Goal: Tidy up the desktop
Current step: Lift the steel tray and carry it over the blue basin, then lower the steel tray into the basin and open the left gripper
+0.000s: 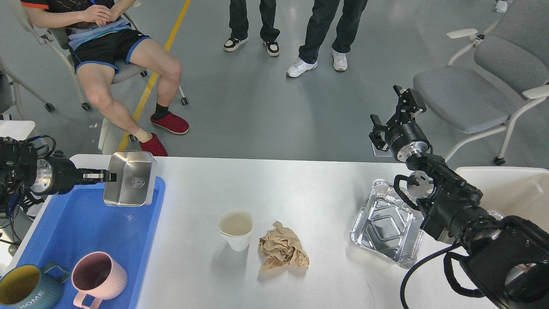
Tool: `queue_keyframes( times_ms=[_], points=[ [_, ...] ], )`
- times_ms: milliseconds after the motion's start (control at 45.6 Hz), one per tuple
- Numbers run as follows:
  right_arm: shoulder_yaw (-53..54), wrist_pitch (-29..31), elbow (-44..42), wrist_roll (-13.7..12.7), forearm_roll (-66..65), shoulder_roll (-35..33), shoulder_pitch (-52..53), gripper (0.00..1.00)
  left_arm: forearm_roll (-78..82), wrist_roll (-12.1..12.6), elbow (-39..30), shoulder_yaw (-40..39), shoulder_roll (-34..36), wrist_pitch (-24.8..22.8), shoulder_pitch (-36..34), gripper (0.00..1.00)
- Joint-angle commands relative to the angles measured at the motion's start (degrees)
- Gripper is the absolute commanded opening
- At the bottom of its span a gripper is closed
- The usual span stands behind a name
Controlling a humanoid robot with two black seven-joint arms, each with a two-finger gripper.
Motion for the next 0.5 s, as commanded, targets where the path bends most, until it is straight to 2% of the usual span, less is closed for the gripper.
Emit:
queue_keyframes(
  times_ms=[0,329,395,483],
  points=[
    [-0.1,0.0,0.0,0.0,0.0,-0.1,-0.1,1.00,-1.4,0.1,4.4,0.0,-2.2,0.0,2.7,0.02],
    [-0.2,0.0,-0.1,0.0,0.0,-0.1,-0.1,1.00,-1.8,0.7,8.0,-0.1,-2.8,0.1,6.8,0.03],
    [-0.2,0.0,-0.1,0.0,0.0,-0.1,-0.1,1.00,-2.6,1.4,8.8,-0.1,-2.8,0.1,7.3,0.05],
    [-0.2,0.0,-0.1,-0.1,0.0,-0.1,-0.1,1.00,-3.2,3.8,8.8,-0.1,-2.8,0.2,8.0,0.11]
  ],
)
